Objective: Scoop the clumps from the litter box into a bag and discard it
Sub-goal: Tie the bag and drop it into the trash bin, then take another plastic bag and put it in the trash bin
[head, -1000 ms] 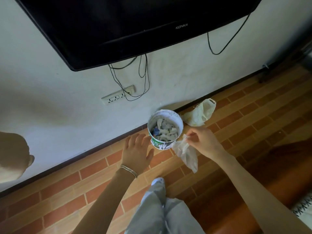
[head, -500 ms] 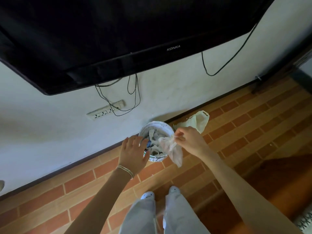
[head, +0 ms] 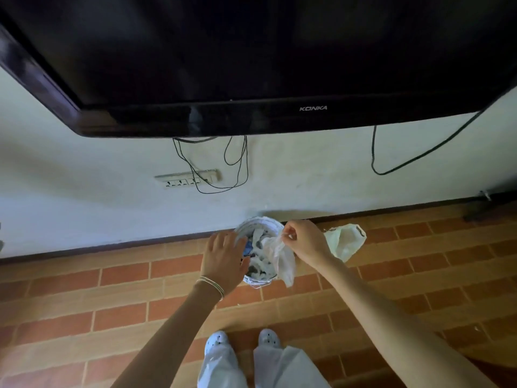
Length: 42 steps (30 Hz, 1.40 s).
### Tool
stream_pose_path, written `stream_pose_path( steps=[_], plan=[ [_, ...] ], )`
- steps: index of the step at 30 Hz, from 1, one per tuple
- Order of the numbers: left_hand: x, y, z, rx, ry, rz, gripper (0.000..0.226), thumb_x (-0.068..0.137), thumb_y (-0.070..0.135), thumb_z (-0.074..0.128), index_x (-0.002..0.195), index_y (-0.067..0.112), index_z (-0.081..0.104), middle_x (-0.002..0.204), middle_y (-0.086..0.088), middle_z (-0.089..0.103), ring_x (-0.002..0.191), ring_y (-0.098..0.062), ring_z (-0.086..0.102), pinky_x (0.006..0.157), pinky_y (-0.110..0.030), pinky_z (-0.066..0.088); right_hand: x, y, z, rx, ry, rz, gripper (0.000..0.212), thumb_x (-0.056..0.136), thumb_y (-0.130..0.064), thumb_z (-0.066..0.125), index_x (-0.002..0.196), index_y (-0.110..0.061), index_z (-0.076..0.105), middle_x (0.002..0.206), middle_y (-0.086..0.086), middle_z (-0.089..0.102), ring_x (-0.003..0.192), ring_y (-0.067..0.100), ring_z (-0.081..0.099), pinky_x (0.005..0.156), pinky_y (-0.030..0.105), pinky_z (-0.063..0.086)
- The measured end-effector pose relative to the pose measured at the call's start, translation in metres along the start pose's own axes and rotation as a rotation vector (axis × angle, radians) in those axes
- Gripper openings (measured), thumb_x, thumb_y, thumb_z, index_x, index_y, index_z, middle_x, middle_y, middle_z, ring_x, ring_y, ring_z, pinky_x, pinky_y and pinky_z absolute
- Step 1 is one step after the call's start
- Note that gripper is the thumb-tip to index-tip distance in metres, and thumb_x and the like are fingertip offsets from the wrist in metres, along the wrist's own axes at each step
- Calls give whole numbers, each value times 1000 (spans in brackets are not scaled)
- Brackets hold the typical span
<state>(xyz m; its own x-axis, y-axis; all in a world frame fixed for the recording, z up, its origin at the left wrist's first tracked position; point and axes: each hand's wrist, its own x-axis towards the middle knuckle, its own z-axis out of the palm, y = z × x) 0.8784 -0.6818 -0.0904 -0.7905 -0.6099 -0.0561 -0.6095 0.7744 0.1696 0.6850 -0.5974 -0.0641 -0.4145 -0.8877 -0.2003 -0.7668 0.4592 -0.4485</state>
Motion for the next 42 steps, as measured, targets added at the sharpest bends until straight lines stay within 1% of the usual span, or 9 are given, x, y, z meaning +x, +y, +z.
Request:
stream_pose_path(
  steps=[3, 5, 10, 15, 18, 24, 29, 37, 42],
  plan=[
    [2, 11, 15, 27, -42, -12, 38, 74, 39, 49, 98, 16, 67, 98, -8, 64, 89, -31, 61, 81, -43, 50, 11, 15, 9, 37, -34, -15, 10, 87, -22, 60, 91, -14, 65, 87, -4, 66, 78, 9, 56, 61, 16, 34],
    [5, 14, 23, 32, -78, -34, 38, 71, 39, 64, 100, 15, 67, 99, -9, 65, 89, -32, 61, 82, -44, 50, 17, 23, 16, 52, -55, -10, 9, 86, -20, 61, 90, -13, 65, 87, -1, 67, 76, 10, 56, 59, 16, 35],
    [7, 16, 36, 27, -116, -69, 38, 63, 36, 75, 93, 15, 68, 93, -8, 66, 83, -29, 62, 75, -43, 52, 30, 43, 39, 198, -69, 81, 14, 89, -21, 60, 96, -10, 64, 96, 2, 67, 92, 17, 62, 77, 28, 49],
    [6, 9, 52, 23, -112, -69, 42, 75, 39, 45, 102, 15, 66, 98, -9, 65, 85, -29, 61, 75, -41, 52, 29, 45, 47, 342, -165, 137, 45, 90, -21, 60, 129, -4, 49, 129, 9, 55, 119, 22, 52, 97, 31, 43],
    [1, 8, 55, 4, -121, -74, 51, 77, 41, 35, 107, 13, 65, 102, -11, 64, 87, -31, 61, 77, -43, 51, 15, 52, 46, 353, -192, 118, 51, 90, -20, 60, 135, -5, 43, 137, 9, 49, 125, 21, 47, 102, 31, 40],
    [-8, 10, 50, 6, -111, -46, 52, 77, 41, 36, 112, 13, 63, 108, -13, 62, 94, -34, 60, 83, -47, 49, -17, 69, 38, 225, -153, 52, 51, 89, -30, 59, 136, -18, 45, 134, -1, 51, 122, 13, 49, 102, 36, 42],
    [-10, 21, 27, 3, -55, 14, 50, 77, 41, 38, 112, 14, 64, 111, -11, 63, 98, -32, 60, 89, -48, 48, -50, 65, 17, 60, -79, -4, 51, 90, -29, 57, 137, -18, 42, 137, -1, 48, 121, 13, 49, 99, 24, 39],
    [-12, 51, -11, 23, 135, 177, 49, 82, 41, 38, 115, 14, 61, 117, -11, 62, 107, -31, 58, 95, -50, 44, -104, 66, -23, -305, 227, -124, 53, 75, -25, 75, 123, -11, 58, 126, 7, 59, 118, 25, 55, 92, 45, 50],
    [-18, 74, -17, 8, 155, 217, 47, 84, 40, 39, 120, 15, 55, 124, -13, 59, 113, -34, 55, 97, -52, 41, -140, 76, -26, -365, 338, -108, 56, 79, -29, 68, 130, -13, 51, 134, 7, 52, 126, 25, 48, 99, 45, 44]
  ],
)
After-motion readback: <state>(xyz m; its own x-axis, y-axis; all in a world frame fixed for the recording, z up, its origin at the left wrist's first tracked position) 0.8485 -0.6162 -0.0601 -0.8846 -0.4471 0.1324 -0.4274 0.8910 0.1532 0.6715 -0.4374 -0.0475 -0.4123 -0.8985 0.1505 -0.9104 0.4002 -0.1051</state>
